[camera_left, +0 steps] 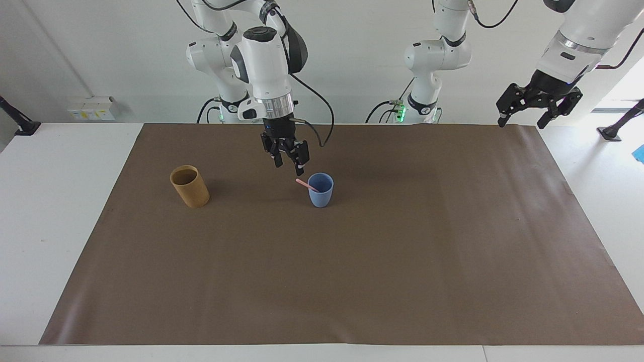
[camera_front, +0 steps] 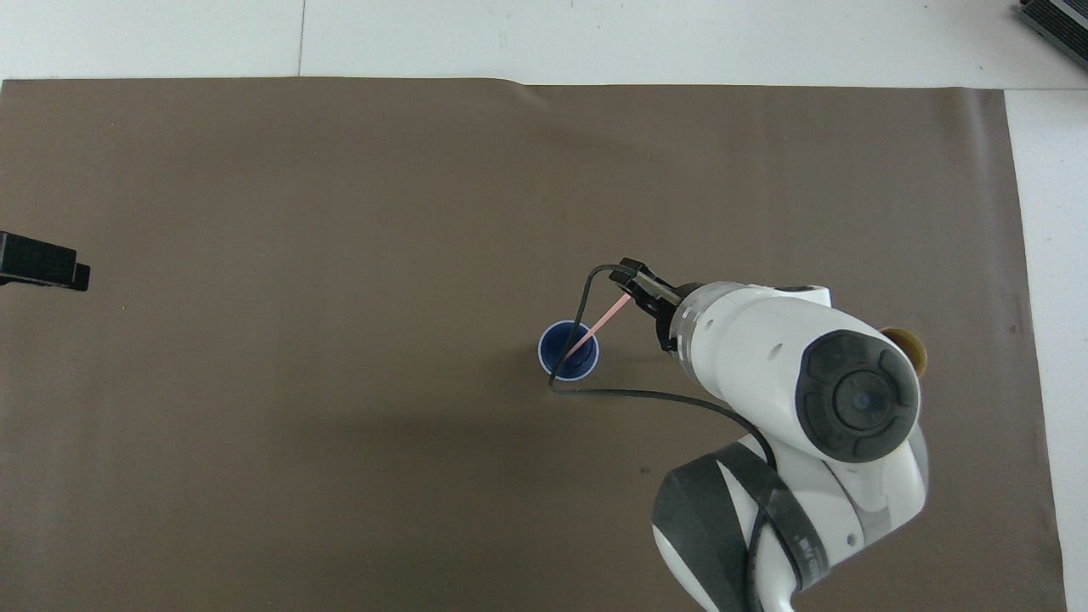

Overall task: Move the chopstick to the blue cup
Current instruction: 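Open the right gripper and withdraw it toward the tan cup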

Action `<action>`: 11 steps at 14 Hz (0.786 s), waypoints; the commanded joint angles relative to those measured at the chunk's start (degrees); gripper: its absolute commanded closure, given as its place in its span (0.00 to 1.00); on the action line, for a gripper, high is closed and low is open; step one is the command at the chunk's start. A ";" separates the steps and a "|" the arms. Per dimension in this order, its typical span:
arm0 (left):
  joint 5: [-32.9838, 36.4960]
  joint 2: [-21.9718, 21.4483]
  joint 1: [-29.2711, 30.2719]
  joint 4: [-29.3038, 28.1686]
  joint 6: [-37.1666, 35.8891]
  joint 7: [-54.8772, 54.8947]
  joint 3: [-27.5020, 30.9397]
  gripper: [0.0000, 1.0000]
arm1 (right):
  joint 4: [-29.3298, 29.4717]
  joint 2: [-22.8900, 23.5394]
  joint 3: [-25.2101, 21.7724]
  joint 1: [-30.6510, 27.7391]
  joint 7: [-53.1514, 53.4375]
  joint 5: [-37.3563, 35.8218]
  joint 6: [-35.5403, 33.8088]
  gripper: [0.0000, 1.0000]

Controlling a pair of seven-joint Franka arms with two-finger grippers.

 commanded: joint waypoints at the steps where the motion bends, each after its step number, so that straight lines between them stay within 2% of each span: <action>1: 0.79 -1.77 -0.74 -2.12 -0.13 0.79 1.22 0.00 | 1.88 -1.69 -0.07 -3.70 -5.97 -1.40 -4.30 0.00; 3: 0.79 -1.68 -0.65 -2.12 0.56 0.88 1.22 0.00 | 1.97 -3.89 -0.33 -7.29 -14.57 -1.14 -8.95 0.00; 7: 0.70 -1.59 -0.48 -1.86 -0.30 0.44 1.22 0.00 | 5.21 -3.99 -0.94 -12.40 -39.52 -0.44 -15.02 0.00; 9: 0.70 -1.59 -0.56 -1.86 -0.14 0.44 1.22 0.00 | 10.47 -3.03 -1.04 -15.12 -50.25 -0.35 -20.28 0.00; 11: 0.70 -1.59 -0.56 -1.86 -0.22 0.44 1.22 0.00 | 17.66 -0.13 -1.04 -17.06 -53.02 -0.35 -28.62 0.00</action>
